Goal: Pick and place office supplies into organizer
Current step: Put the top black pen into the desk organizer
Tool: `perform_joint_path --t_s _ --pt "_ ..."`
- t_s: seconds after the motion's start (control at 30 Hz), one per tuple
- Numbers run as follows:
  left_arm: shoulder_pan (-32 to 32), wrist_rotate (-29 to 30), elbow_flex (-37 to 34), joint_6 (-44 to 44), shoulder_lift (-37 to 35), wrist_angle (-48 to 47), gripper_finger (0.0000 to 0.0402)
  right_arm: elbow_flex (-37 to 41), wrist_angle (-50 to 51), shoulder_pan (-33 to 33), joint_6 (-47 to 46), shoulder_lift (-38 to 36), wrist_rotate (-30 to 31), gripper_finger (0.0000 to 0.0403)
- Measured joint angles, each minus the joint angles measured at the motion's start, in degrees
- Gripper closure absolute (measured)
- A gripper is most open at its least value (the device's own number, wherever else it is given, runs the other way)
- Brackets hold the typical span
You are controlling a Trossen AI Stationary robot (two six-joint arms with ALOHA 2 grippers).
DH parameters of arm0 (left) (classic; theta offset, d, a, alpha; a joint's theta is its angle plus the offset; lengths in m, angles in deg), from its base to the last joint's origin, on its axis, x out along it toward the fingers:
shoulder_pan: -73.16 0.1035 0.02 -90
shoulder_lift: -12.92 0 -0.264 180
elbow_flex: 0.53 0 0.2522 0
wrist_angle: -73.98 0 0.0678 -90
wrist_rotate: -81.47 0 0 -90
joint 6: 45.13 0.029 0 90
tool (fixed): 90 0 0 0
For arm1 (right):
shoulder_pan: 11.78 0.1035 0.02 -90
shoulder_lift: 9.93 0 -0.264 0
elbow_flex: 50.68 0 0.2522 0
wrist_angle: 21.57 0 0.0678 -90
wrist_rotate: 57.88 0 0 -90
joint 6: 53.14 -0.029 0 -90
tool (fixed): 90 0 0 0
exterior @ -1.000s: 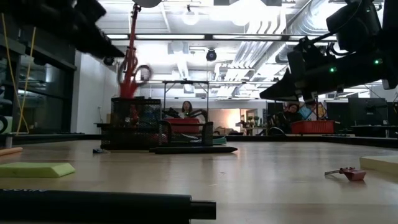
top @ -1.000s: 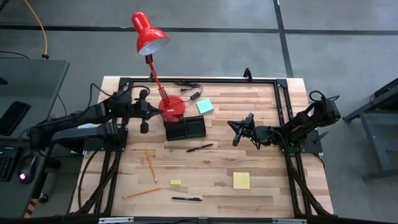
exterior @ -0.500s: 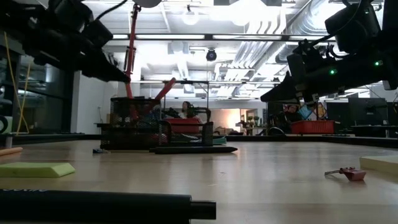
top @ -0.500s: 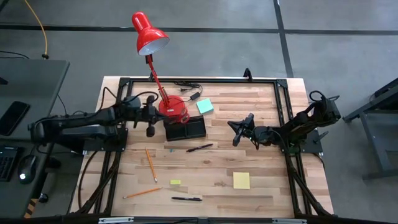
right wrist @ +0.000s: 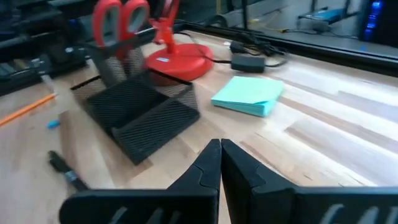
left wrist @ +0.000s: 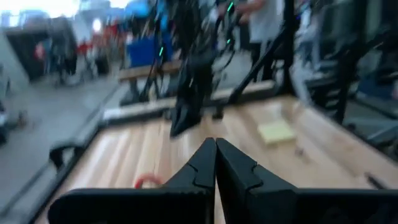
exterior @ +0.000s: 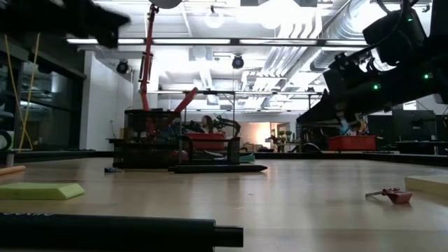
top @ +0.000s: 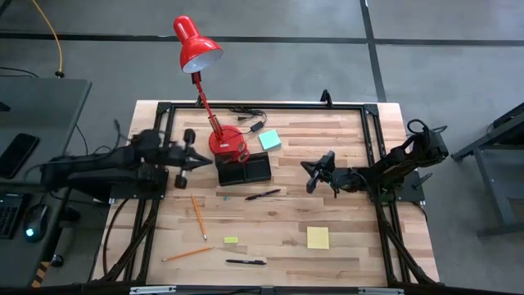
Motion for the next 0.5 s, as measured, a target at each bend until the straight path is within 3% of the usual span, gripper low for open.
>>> perform_joint_path --t_s 0.17,0.3,0.5 --pt "-3.26 -0.23 0.22 1.79 -8.56 -2.89 0.0401 -0.04 -7.33 0.02 5.73 0.00 -11.50 0.0402" --pt "-5.74 -0.19 0.19 2.26 -12.83 -8.97 0.0400 -1.81 -9.98 0.02 4.64 0.00 -20.48 0.0402" --pt "-10.57 3.12 -2.08 2.38 -14.31 -11.25 0.0399 -11.23 5.41 0.15 6.51 0.00 -26.17 0.0402"
